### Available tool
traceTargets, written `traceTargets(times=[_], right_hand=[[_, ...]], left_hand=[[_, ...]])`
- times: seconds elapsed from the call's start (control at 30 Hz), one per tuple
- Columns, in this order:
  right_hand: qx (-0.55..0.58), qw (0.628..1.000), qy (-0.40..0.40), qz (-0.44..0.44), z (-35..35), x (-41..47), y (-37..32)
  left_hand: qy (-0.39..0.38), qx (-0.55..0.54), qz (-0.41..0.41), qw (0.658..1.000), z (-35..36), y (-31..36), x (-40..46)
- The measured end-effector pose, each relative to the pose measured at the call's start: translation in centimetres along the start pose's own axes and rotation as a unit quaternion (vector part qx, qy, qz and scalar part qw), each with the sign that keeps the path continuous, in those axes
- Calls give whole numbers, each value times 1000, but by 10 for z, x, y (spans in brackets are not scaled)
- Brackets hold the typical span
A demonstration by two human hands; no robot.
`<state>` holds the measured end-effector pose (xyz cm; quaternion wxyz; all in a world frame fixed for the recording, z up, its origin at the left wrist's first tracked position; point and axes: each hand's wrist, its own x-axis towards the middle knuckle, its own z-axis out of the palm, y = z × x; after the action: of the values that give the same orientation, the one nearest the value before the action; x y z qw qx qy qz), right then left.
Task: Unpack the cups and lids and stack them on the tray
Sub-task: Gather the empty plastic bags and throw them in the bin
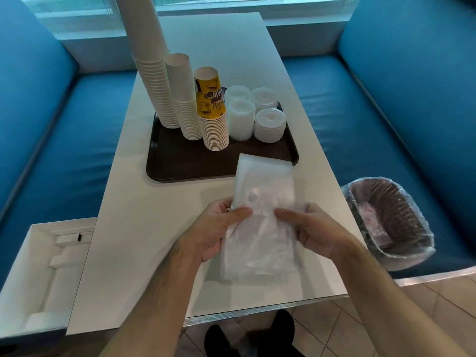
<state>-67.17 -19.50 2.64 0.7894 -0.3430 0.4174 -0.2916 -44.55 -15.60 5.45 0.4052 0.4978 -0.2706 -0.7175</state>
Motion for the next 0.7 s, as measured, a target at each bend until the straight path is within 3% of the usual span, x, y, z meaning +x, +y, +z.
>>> traceTargets(times=[0.17, 0.43, 0.6, 0.7], right_hand=[[-68, 997, 15, -17, -14, 1, -17], [-117, 989, -16, -86, -25, -9, -44], [-262, 950, 0, -169, -28, -29, -70], [-290, 936, -32, -196, -33, -37, -82]], left_hand=[[10, 59, 7, 998, -6, 11, -6], [-12, 32, 48, 998, 8, 22, -3], [-27, 28, 53, 998, 18, 27, 0], [-77, 45, 52, 995, 25, 31, 2]])
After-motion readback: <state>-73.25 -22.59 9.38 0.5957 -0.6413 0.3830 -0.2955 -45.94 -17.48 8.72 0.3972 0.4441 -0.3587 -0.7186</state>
